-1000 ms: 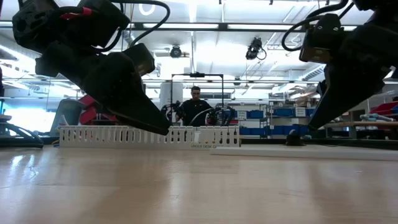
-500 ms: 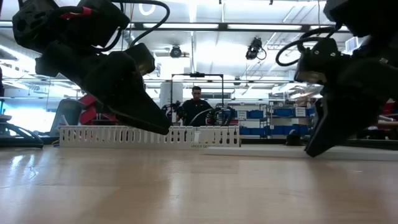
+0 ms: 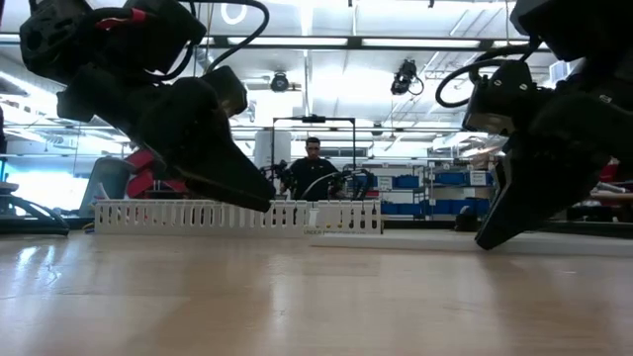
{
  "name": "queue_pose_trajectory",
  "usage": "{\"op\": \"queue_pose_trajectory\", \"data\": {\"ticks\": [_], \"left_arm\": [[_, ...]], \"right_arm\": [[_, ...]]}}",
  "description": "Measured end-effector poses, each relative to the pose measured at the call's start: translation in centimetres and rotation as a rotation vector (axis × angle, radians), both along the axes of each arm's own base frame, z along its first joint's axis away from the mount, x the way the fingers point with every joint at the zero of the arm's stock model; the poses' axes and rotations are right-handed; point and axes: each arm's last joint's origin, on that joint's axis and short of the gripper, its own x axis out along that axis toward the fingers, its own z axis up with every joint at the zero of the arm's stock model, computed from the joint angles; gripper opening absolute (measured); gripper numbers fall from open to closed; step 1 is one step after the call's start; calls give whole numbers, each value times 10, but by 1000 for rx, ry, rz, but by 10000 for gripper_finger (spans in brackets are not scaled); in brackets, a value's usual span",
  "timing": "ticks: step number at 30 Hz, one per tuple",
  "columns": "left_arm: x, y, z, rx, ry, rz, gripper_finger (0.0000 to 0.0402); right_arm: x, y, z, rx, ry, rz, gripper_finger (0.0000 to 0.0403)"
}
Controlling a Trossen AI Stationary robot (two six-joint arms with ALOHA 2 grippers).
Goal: Ziptie cables
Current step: Close the white cable duct
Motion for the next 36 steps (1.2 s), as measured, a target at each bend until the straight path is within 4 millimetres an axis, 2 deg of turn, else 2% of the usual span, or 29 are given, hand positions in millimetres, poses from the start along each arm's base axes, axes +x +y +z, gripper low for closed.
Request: {"op": "queue_pose_trajectory", "data": {"ticks": [3, 5, 17, 29, 36], "left_arm": [[0, 0, 0, -1, -5, 0, 343], [0, 0, 0, -1, -3, 0, 343], [0, 0, 0, 1, -3, -1, 343], [0, 0, 0, 24, 0, -15, 343], [0, 0, 0, 26, -2, -17, 343]], "right_arm": [[1, 1, 0, 31, -2, 18, 13], [1, 2, 0, 42, -1, 24, 5], [10, 3, 8, 202, -90, -24, 1], [17, -3, 45, 402, -285, -64, 0], [18, -8, 45, 436, -264, -90, 0]]}}
